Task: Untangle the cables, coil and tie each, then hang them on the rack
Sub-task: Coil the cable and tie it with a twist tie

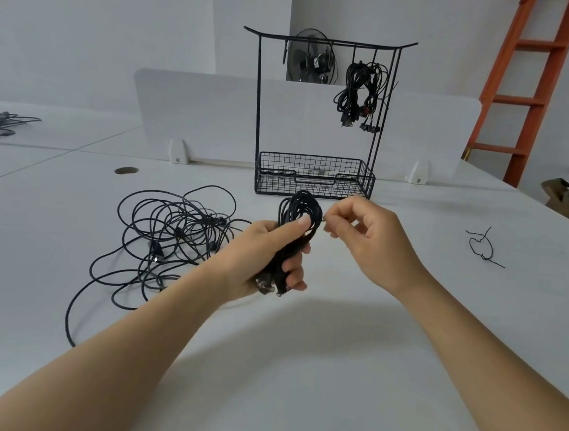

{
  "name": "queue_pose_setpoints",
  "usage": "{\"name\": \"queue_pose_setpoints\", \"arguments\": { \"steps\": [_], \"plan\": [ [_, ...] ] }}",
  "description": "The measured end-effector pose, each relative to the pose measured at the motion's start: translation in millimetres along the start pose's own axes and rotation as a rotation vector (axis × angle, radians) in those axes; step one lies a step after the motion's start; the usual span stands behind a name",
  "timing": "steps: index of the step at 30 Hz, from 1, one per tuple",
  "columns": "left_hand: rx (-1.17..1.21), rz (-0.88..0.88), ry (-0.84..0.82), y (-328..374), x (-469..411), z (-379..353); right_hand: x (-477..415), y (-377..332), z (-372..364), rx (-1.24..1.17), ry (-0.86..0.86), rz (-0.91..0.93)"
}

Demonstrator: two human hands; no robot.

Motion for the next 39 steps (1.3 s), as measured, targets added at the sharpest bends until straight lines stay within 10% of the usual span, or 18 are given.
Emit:
{"name": "queue_pose_setpoints", "arguments": {
  "steps": [10, 27, 39],
  "plan": [
    [0.313, 0.182, -0.148, -6.6, 5.1, -8.3, 2.8, 6.1, -12.1, -0.412, -0.062, -0.212],
    [0.012, 0.062, 0.038, -4.5, -1.9, 1.4, 7.7, -3.2, -19.4, 0.405, 0.066, 0.353],
    [0.289, 0.083, 0.094, -2.5, -3.9, 7.4, 7.8, -0.8, -24.6, 0.39, 0.016, 0.353]
  ]
}}
Point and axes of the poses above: each hand's wrist, its own x-axis away from the middle knuckle, its own z-axis out of the back of the hand, y = z × x, the point moved 5 cm from there along -x, towards the middle knuckle, and after that the axes turned 6 degrees about y, right-handed, at the moved point
